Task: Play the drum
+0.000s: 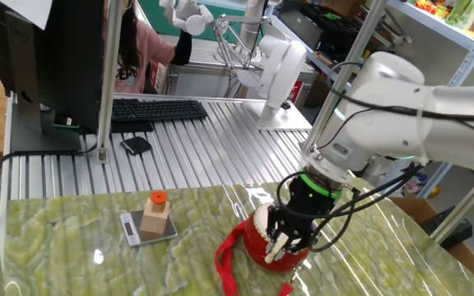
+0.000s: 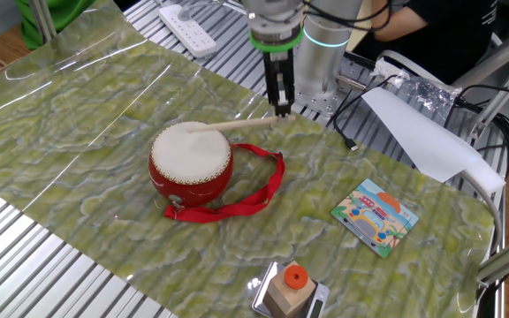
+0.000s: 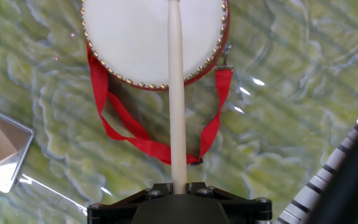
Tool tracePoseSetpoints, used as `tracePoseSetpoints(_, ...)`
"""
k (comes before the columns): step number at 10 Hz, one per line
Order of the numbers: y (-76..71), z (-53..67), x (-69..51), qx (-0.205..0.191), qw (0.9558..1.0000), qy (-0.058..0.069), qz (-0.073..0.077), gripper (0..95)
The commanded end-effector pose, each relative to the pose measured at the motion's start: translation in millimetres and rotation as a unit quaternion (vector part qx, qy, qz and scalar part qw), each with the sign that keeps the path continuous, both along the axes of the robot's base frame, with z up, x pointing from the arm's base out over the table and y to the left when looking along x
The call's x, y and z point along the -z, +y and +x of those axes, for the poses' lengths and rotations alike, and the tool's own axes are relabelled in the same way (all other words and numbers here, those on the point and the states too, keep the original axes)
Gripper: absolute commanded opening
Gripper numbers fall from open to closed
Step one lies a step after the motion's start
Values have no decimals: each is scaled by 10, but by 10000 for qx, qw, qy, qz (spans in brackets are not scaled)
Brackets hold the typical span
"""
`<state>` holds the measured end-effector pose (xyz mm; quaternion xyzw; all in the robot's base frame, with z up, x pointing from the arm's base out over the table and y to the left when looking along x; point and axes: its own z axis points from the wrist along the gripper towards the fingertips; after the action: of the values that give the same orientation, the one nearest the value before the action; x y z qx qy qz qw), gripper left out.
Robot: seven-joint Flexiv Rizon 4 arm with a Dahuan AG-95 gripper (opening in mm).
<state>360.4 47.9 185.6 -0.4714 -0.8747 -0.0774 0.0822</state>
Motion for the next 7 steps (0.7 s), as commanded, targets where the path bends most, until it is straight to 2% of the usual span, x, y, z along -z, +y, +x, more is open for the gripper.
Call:
tracePoseSetpoints(1,-9,-3,-10,-16,10000,-8,-15,0)
tracePoseSetpoints(5,-1,-23,-31,-4,10000,-9,-20,0)
tracePoseSetpoints(7,0,-33,-42,-100,9999,-65,-121,0)
